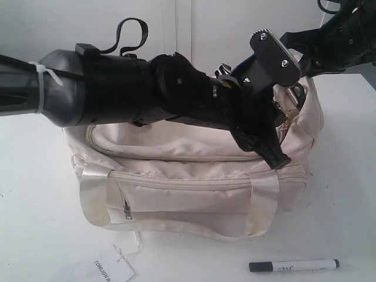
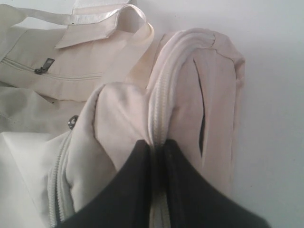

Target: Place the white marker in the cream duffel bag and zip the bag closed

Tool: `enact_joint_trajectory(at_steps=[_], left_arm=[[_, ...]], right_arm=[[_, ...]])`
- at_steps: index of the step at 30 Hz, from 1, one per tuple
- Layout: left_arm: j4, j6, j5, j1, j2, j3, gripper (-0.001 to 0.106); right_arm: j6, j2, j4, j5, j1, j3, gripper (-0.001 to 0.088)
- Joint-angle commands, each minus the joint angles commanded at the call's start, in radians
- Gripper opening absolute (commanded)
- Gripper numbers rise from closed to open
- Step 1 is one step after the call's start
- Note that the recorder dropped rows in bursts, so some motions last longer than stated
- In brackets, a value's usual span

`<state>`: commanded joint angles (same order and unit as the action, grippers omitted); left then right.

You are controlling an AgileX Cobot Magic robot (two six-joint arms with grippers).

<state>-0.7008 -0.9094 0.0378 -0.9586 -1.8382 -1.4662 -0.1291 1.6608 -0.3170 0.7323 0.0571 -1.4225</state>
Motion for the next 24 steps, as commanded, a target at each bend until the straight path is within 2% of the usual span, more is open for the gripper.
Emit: enact_joint_trajectory(at_steps=[5, 12, 24], left_arm=[[-0.012, 0.076, 0.041, 0.0, 0.0, 0.0, 0.0], [-0.012, 0.084, 0.162, 0.0, 0.0, 0.0, 0.0], [-0.012, 0.084, 0.202, 0.0, 0.0, 0.0, 0.0]], right_arm=[[0.0, 0.0, 0.0, 0.002, 0.0, 0.0, 0.0], [0.0, 0.0, 0.0, 0.002, 0.0, 0.0, 0.0], [0.0, 0.0, 0.0, 0.002, 0.0, 0.0, 0.0]])
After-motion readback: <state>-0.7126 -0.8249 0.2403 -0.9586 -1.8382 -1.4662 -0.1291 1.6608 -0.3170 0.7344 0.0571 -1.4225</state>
